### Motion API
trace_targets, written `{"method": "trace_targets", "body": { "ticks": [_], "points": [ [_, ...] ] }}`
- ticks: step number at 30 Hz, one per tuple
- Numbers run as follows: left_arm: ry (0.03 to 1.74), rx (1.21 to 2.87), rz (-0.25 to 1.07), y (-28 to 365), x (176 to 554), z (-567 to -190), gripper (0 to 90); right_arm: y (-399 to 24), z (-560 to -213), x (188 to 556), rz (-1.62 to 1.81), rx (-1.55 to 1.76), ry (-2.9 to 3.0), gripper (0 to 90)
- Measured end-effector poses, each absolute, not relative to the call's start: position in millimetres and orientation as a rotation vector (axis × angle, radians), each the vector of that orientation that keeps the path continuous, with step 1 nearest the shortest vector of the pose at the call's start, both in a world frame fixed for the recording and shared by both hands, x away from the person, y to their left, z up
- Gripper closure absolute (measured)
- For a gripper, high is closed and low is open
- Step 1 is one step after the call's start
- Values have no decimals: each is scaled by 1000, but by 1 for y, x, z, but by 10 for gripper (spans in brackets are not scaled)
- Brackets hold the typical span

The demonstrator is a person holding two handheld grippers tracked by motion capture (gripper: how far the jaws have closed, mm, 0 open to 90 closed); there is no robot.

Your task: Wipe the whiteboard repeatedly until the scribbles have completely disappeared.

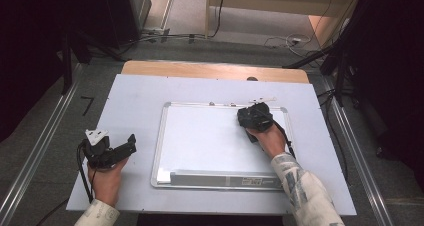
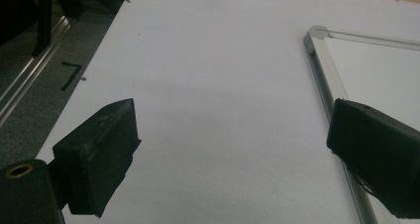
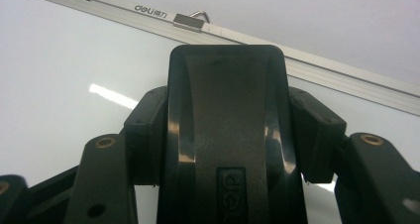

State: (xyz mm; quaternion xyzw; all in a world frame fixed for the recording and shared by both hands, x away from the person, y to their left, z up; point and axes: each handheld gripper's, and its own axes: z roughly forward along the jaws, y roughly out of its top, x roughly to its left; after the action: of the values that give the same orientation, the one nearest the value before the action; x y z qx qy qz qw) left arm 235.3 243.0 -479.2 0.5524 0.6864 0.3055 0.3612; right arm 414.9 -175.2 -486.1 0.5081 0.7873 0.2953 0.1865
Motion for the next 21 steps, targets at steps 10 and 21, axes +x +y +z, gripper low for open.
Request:
{"method": "trace_targets", "body": {
  "ticks": [10, 21],
  "points": [
    [1766, 1428, 785, 243, 236, -479, 61, -182, -485, 410, 807, 1424, 2210, 384],
    [1769, 1420, 787, 243, 235, -479, 61, -194, -471, 406, 851, 1467, 2150, 383]
  ]
}}
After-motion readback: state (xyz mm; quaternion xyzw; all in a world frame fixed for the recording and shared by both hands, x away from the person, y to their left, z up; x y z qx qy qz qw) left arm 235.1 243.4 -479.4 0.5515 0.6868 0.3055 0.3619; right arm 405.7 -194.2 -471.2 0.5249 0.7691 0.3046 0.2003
